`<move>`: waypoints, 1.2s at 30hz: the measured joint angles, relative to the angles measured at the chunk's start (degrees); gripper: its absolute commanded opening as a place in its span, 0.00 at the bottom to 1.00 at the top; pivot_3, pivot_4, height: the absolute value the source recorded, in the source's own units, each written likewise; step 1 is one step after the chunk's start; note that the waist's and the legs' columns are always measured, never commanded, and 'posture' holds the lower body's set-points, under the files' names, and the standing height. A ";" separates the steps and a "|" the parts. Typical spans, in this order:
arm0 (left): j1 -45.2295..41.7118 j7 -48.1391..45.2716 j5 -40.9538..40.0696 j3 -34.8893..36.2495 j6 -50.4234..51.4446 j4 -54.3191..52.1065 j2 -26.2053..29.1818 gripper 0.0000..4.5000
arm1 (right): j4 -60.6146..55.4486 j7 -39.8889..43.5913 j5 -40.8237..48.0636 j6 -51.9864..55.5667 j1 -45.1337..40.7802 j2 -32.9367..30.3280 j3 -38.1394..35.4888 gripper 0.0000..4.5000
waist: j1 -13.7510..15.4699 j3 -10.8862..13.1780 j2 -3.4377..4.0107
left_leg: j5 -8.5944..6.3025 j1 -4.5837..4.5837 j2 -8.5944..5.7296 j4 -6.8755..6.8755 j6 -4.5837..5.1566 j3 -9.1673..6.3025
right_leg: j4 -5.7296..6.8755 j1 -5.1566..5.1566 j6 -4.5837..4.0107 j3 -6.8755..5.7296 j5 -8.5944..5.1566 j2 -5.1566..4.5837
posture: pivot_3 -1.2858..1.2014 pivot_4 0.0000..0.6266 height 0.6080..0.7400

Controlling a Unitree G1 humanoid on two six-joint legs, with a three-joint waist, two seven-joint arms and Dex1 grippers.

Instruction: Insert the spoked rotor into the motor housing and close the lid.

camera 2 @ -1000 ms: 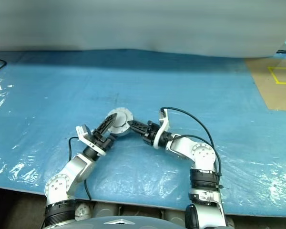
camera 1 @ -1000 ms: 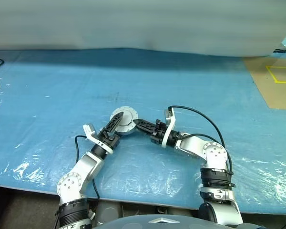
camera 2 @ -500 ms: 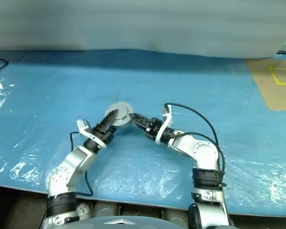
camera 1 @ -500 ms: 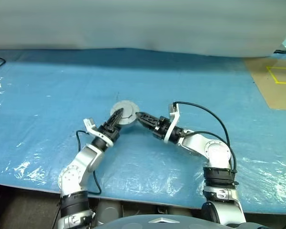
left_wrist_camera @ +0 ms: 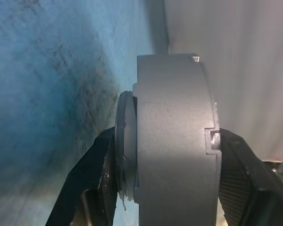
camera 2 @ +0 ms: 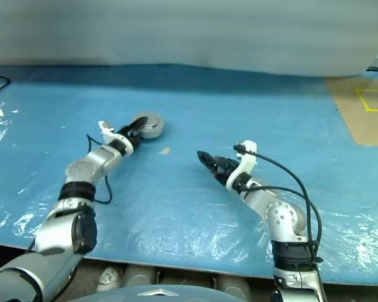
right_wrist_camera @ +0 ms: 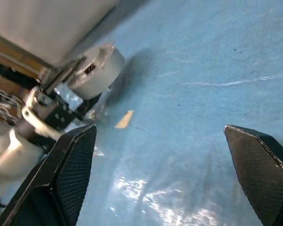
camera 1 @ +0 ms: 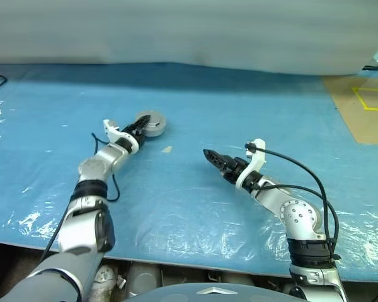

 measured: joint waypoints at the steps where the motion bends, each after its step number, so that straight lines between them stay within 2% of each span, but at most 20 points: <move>1: -2.33 -0.94 2.04 0.02 -1.34 3.89 0.24 0.52 | -0.12 0.04 -1.52 -1.00 0.46 0.20 0.28 1.00 | 0.02 0.00 -0.01 | 0.00 -0.01 -0.01 0.00 0.00 -0.02 | 0.00 0.01 0.00 -0.01 0.00 -0.01 | 0.52 0.24 1.00; 8: -13.18 -3.94 12.98 1.51 -10.32 20.66 0.47 0.52 | -0.17 1.03 -13.91 -10.65 3.01 0.40 2.97 1.00 | -0.19 0.02 -0.04 | 0.00 -0.08 -0.04 0.00 0.00 -0.16 | -0.01 0.01 -0.03 -0.10 0.01 -0.02 | 0.52 0.24 1.00; 14: -15.73 -3.28 18.49 4.47 -14.16 24.13 0.21 0.52 | 0.92 5.41 -30.99 -28.15 6.36 -4.42 8.18 1.00 | -0.14 0.04 -0.06 | 0.00 -0.13 -0.04 0.02 0.00 -0.27 | 0.01 0.04 -0.05 -0.23 0.02 -0.04 | 0.52 0.24 1.00; 18: -16.00 -3.03 21.84 5.18 -14.08 24.11 0.05 0.52 | 4.16 7.53 -37.15 -36.63 8.61 -4.96 9.30 1.00 | -0.18 0.04 -0.06 | 0.00 -0.01 -0.05 0.05 0.01 -0.29 | 0.00 0.20 -0.07 -0.25 0.02 -0.06 | 0.52 0.24 1.00; 19: -16.00 -3.01 22.48 5.31 -13.83 24.10 0.09 0.68 | 4.86 7.98 -37.72 -37.39 9.17 -4.91 9.35 1.00 | -0.21 0.04 -0.07 | 0.00 0.04 -0.06 0.06 0.01 -0.29 | 0.00 0.24 -0.08 -0.24 0.01 -0.07 | 0.52 0.24 1.00; 23: -15.73 -3.33 24.87 5.72 -12.08 23.63 0.61 0.98 | 6.48 8.44 -38.87 -38.06 10.43 -3.26 9.36 1.00 | -0.28 0.04 -0.06 | 0.00 0.19 -0.03 0.08 0.03 -0.28 | 0.01 0.35 -0.18 -0.24 0.00 -0.08 | 0.52 0.24 1.00; 27: -15.53 -3.08 26.44 5.89 -8.18 22.62 2.11 1.00 | 7.20 8.42 -39.71 -38.12 10.27 -1.68 9.37 1.00 | -0.56 0.04 -0.06 | -0.01 0.62 0.00 0.04 0.04 -0.18 | 0.02 0.66 -0.59 -0.22 -0.23 -0.09 | 0.52 0.24 1.00; 32: -13.14 -3.79 26.78 5.93 1.49 18.86 6.16 1.00 | 7.28 8.60 -39.80 -37.65 10.18 0.08 9.22 1.00 | -1.21 0.00 0.01 | -0.01 1.03 0.09 -0.12 0.04 -0.09 | 0.02 0.92 -0.82 -0.22 -0.36 -0.06 | 0.52 0.24 1.00; 36: -6.86 -7.27 27.30 2.71 11.73 9.40 10.45 1.00 | 6.62 12.00 -37.40 -36.81 10.89 -0.18 9.07 1.00 | -2.20 -0.08 0.14 | -0.02 1.06 0.19 -0.26 0.04 0.02 | 0.02 0.98 -0.99 -0.19 -0.46 0.01 | 0.52 0.24 1.00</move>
